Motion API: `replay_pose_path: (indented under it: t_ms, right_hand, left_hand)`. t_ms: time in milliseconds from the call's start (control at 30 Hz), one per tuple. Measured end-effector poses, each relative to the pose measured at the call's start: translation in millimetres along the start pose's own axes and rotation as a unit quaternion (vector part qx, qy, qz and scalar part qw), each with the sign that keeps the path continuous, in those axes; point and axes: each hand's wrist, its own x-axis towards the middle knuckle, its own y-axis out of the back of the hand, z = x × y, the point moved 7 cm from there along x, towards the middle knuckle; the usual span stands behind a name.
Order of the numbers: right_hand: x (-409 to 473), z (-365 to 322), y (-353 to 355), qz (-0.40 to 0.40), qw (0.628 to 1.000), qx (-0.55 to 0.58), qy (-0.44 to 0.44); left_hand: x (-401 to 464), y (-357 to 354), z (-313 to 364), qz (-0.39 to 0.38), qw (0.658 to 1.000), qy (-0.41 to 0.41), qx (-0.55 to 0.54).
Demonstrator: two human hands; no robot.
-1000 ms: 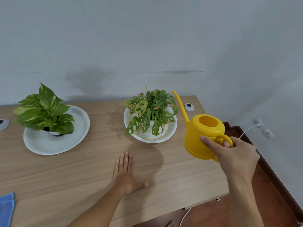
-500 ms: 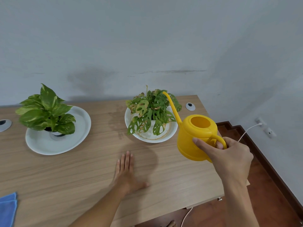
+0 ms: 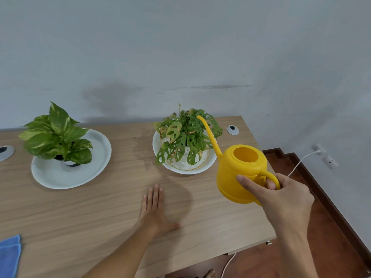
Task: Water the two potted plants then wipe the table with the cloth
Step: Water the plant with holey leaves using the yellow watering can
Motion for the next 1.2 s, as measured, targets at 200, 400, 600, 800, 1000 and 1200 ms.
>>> replay_pose_path:
  t_ms: [200,400,600,800,1000,1200]
  right_hand:
    - [-0.3,6.6,6.3,0.006,1.000,-0.007,-0.008]
    - [-1.4,13.4,12.0,0.012,0.999,-0.026,-0.021]
    - [-5.2,11.7,12.4,0.012,0.999,-0.020,-0.032]
    - [-9.4,6.6,8.6,-0.003,1.000,-0.009,-0.028]
    - [-13.0,-2.2,2.7,-0.021,1.000,0.001,-0.015]
    - [-15.1,-12.4,-1.9,-0.025,1.000,0.015,-0.011]
  left_hand:
    - [-1.7,2.6,1.1,0.001,1.000,-0.004,0.000]
    - [-3.7,3.4,1.2,0.001,1.000,-0.006,-0.003]
    - [-3.7,3.1,1.3,0.002,1.000,-0.009,-0.007]
    - [-3.0,2.1,0.6,0.001,1.000,-0.009,-0.005]
    - [1.1,-0.3,0.1,-0.008,1.000,0.002,-0.001]
    - [1.9,-1.3,0.5,-0.004,1.000,-0.003,-0.013]
